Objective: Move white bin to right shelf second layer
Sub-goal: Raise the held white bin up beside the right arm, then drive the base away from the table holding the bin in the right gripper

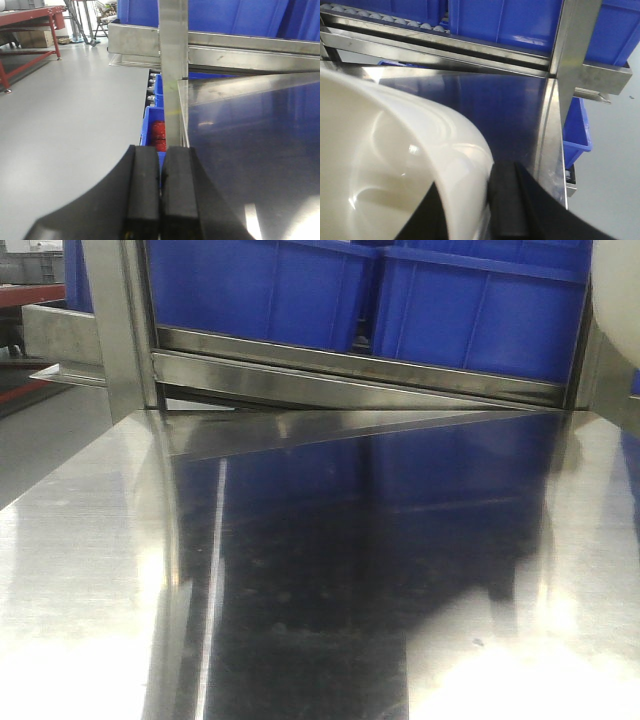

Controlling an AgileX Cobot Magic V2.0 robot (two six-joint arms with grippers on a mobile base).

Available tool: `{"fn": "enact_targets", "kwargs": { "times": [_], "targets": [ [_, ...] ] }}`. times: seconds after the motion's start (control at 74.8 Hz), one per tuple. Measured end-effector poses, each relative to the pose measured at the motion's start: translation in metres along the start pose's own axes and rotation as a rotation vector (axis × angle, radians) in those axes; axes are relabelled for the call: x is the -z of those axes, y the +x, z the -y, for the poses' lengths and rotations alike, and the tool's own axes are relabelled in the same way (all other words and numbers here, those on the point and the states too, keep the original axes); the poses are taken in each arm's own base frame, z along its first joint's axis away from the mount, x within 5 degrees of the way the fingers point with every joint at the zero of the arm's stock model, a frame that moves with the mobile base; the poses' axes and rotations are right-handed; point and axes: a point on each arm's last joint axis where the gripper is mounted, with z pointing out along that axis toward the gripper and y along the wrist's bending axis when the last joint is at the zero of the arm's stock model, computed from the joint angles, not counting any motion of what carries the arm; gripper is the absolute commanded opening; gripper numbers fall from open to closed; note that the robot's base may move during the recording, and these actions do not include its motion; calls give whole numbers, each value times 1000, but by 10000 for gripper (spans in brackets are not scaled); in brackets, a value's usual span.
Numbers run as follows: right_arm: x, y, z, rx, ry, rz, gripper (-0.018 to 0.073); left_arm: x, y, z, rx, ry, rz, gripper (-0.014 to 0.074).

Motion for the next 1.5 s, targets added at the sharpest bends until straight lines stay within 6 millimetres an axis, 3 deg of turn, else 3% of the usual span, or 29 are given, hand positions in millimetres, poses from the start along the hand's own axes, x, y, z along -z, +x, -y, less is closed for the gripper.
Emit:
{"fn": "enact_targets", "kwargs": {
  "times": [1.498],
  "targets": [
    [0, 0, 0, 0, 0, 0, 56, 0, 0, 0, 0, 0, 0, 85]
  ]
}}
